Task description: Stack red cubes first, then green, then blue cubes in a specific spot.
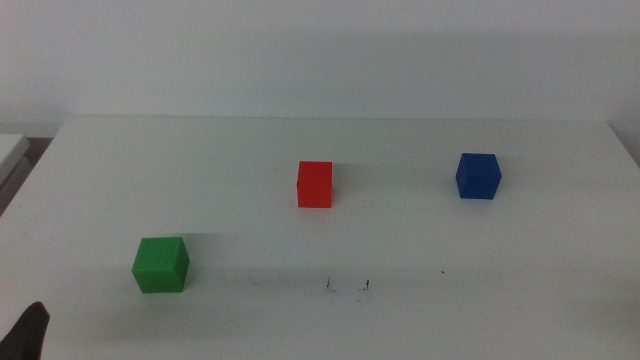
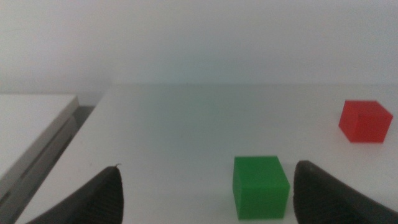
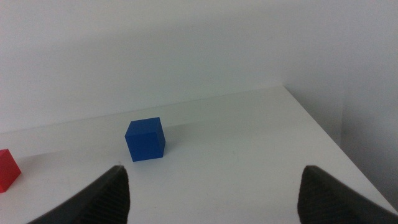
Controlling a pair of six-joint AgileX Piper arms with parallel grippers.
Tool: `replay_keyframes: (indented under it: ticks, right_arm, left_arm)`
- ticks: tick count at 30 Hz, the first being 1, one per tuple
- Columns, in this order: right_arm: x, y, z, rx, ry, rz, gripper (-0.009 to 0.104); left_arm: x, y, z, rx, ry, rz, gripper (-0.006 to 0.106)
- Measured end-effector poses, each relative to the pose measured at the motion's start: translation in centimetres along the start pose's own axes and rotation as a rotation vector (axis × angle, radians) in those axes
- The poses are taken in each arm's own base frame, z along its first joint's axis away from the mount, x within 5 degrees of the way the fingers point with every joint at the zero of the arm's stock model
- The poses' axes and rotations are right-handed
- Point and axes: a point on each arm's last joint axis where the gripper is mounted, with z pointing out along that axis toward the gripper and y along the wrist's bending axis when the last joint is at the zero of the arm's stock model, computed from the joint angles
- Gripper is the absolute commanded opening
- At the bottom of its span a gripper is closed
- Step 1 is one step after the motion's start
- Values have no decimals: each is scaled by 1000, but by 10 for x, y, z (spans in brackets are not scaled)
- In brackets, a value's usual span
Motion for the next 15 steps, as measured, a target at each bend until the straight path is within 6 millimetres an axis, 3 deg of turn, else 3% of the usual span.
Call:
replay_keyframes:
  ticks: [3, 6, 8, 11, 15]
  right_arm:
    - [0, 0, 0, 0, 0, 0, 93]
    - [0, 0, 0, 0, 0, 0, 93]
    - [0, 0, 0, 0, 0, 0, 93]
    - [0, 0, 0, 0, 0, 0, 93]
    - [0, 0, 0, 0, 0, 0, 93]
  left_arm:
    - [-21, -1, 2, -3, 118, -8, 94]
    - [-76, -5, 12, -1, 264, -31, 94]
    - [-113, -9, 30, 10, 375, -61, 94]
    - [-150, -15, 66, 33, 539, -109, 94]
    - [-176, -25, 117, 78, 711, -147, 94]
